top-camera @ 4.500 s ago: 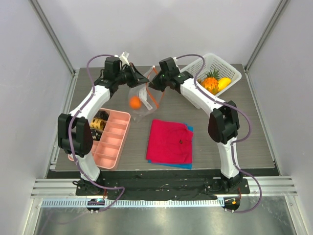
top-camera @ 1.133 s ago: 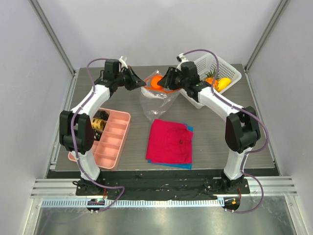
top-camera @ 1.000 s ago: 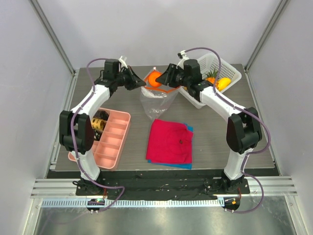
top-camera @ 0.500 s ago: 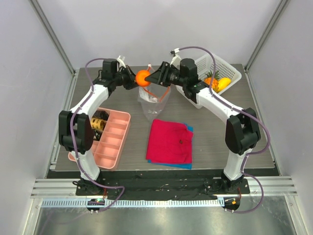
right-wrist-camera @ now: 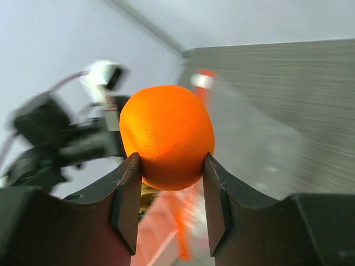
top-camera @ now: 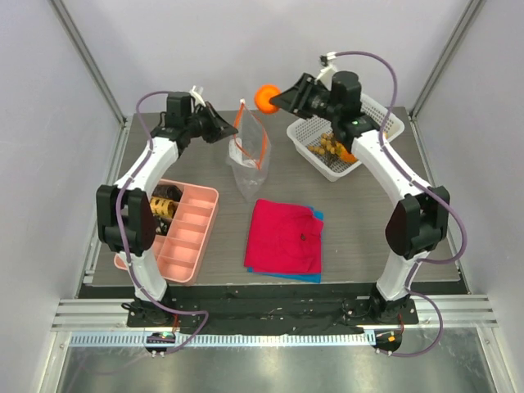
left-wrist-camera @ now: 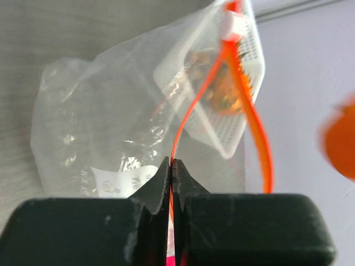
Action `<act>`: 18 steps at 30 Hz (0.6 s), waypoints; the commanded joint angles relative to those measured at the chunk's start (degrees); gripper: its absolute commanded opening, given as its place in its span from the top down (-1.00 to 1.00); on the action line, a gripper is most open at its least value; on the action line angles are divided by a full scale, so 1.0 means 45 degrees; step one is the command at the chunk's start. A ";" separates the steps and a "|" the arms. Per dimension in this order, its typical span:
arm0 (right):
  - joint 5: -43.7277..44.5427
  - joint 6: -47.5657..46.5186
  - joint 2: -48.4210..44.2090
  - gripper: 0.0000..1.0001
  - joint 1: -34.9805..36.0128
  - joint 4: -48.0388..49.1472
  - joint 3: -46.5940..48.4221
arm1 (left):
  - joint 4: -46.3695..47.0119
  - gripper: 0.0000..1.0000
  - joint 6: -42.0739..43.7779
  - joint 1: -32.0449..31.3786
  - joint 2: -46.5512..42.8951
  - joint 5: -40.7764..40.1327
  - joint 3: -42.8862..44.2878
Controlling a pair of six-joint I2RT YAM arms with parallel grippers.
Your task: Open the zip-top bag and remove the fake food
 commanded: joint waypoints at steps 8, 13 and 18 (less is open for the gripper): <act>0.2873 -0.3214 0.0220 0.97 -0.2937 -0.4038 -0.1480 | 0.0072 1.00 -0.0533 0.0141 0.1966 -0.0403 0.3332; 0.3401 -0.3741 0.1604 0.64 -0.3054 -0.4701 -0.0798 | -0.0197 0.62 -0.0614 0.0141 0.2923 -0.0361 0.4681; 0.4044 -0.3976 0.2740 0.17 -0.3054 -0.5775 0.0413 | -0.0900 0.01 -0.0146 0.0141 0.2886 -0.1004 0.5269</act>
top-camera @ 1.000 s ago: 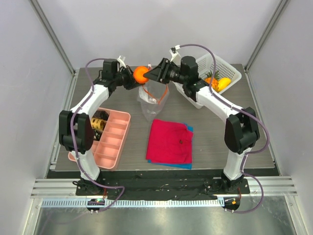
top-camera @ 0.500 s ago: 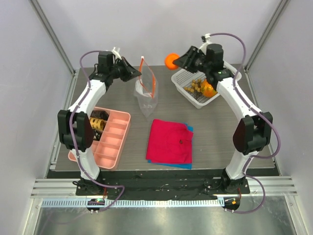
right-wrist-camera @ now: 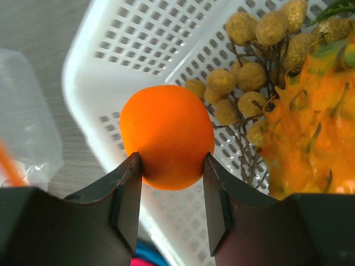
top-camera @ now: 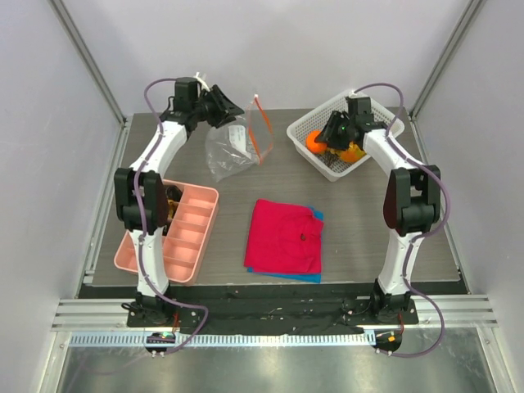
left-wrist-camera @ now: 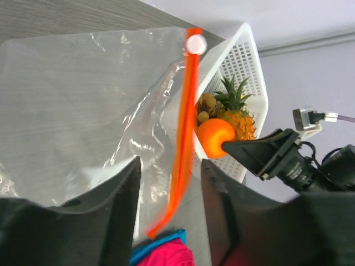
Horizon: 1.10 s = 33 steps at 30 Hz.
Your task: Open the zip-top bag and remove the fake food
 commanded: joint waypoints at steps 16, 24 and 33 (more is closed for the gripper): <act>0.5121 -0.1402 -0.1600 -0.99 0.1463 -0.2927 0.1184 | -0.0599 -0.88 0.2168 -0.2766 -0.6892 -0.3015 -0.5633; 0.6842 -0.0914 -0.5450 -0.99 0.3905 -0.3514 -0.1899 | 0.0611 -0.90 0.1466 -0.4994 -1.1853 -0.3506 -1.0675; 0.5656 -0.0172 -1.3554 -1.00 0.4297 -0.2579 -0.8715 | 0.1706 -0.93 0.0548 -0.5796 -1.7221 -0.3621 -1.5343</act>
